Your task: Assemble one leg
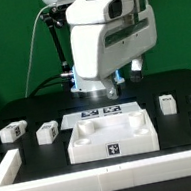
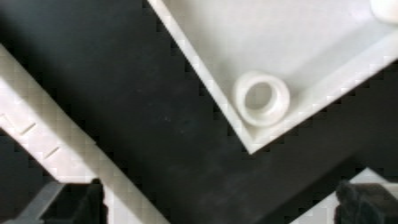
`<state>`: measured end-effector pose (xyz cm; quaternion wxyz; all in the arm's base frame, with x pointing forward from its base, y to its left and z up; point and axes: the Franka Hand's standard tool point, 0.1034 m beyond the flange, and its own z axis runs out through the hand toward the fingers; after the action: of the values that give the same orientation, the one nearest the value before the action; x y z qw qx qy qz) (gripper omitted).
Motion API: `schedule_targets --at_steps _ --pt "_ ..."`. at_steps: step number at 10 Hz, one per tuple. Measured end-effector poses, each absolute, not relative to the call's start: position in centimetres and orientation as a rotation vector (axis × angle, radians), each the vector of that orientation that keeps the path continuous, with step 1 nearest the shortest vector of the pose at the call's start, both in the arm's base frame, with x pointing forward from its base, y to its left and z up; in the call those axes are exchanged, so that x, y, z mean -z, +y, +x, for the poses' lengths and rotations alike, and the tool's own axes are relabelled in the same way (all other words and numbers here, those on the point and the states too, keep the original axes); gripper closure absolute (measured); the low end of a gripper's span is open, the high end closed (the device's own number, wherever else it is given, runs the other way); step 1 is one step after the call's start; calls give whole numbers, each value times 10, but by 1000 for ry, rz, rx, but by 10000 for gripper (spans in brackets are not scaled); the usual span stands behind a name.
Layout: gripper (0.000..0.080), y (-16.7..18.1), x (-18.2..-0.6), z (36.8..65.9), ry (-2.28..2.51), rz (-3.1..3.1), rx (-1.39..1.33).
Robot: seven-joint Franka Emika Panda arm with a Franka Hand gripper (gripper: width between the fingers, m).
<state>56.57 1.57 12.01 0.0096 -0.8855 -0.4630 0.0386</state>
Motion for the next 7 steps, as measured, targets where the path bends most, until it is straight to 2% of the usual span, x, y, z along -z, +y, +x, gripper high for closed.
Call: schedule_targets --at_steps 4,7 --pt "150 0 -92 542 -1784 -2555 -93" --pt "150 1 -93 544 -1783 -2558 -88"
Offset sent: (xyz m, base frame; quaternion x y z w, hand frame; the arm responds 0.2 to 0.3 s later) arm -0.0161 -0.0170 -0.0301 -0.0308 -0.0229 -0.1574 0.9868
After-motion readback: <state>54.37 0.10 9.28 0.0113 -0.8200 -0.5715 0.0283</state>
